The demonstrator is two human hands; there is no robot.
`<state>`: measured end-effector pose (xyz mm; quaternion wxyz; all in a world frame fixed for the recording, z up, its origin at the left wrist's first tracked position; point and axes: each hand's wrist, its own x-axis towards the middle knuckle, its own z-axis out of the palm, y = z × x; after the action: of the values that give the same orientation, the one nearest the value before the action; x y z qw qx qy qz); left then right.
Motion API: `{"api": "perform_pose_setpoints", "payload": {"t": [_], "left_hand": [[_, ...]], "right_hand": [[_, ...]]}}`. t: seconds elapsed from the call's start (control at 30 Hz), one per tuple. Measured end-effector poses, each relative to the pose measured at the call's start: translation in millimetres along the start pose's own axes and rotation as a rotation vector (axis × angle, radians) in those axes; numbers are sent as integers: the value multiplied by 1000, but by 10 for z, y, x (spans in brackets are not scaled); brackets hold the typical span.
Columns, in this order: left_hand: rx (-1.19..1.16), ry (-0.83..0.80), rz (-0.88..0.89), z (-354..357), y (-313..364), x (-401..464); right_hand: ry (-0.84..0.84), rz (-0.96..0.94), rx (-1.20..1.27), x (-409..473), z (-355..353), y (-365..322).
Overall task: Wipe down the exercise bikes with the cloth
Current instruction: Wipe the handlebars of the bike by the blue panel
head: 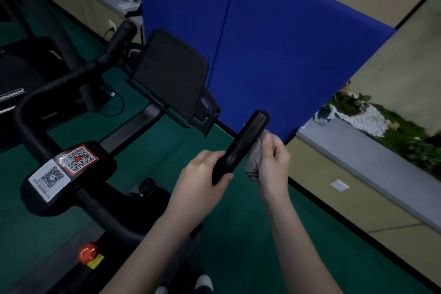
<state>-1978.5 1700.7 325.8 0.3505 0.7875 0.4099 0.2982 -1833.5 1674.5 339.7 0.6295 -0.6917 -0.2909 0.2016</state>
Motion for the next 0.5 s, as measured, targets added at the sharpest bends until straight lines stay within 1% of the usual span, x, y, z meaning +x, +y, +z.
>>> {"api": "perform_pose_setpoints", "payload": {"t": [0.1,0.27,0.37,0.5], "left_hand": [[-1,-21,8,-8,4,4],[33,-9,19,-13,39,-8],[47,-5,-4,-35,33,-10],[123,50,29,-46,61,-18]], "right_hand": [[-15,-30,-49,-78,-130,-19],[3,-9,-10,-187,-400,-57],[17,5,-27,-201,-565,-48],[30,55,-10,-227,-913,27]]}}
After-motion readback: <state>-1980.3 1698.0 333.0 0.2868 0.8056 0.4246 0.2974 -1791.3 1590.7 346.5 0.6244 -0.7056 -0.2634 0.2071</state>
